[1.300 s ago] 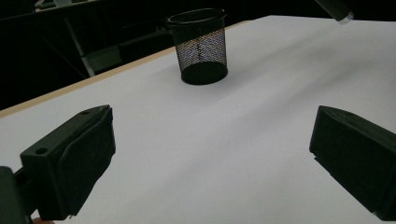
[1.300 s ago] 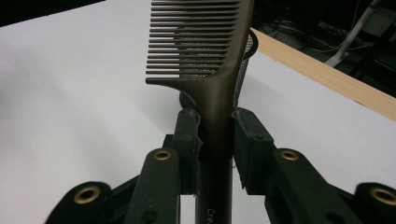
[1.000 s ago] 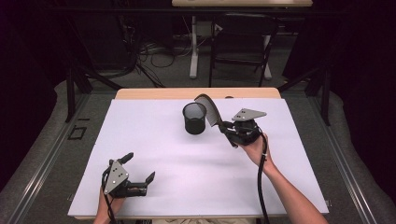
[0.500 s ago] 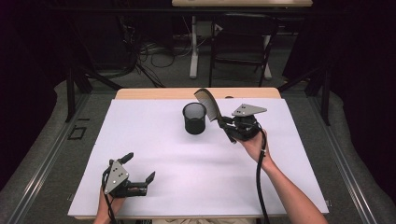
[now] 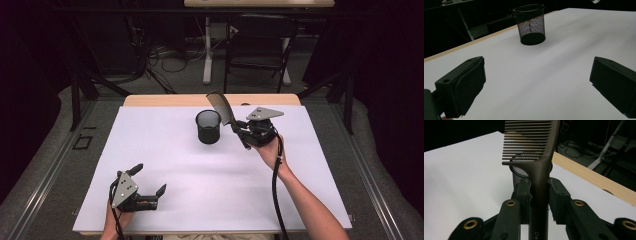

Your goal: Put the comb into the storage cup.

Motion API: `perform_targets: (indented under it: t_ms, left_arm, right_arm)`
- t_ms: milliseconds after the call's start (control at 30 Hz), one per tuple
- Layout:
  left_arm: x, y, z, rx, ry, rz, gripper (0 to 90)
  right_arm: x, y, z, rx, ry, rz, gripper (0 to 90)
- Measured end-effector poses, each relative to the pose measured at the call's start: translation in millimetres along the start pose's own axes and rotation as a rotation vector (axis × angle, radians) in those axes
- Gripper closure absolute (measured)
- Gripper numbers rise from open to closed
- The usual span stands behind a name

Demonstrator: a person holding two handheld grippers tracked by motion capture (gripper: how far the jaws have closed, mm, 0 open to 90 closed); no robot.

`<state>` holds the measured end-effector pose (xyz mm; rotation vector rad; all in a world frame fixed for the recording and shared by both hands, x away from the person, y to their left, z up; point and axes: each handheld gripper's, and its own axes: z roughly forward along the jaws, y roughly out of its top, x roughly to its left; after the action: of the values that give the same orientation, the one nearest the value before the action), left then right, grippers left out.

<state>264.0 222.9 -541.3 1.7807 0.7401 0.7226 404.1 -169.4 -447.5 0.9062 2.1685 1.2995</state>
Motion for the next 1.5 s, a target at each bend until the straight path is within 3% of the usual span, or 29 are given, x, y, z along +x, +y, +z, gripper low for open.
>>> perform_targets:
  t_ms: [1500]
  left_arm:
    - [2.2, -0.3, -0.5, -0.004, 0.007, -0.008, 0.4]
  right_arm:
    - [-0.5, 22.3, 22.1, -0.050, 0.008, -0.003, 72.5]
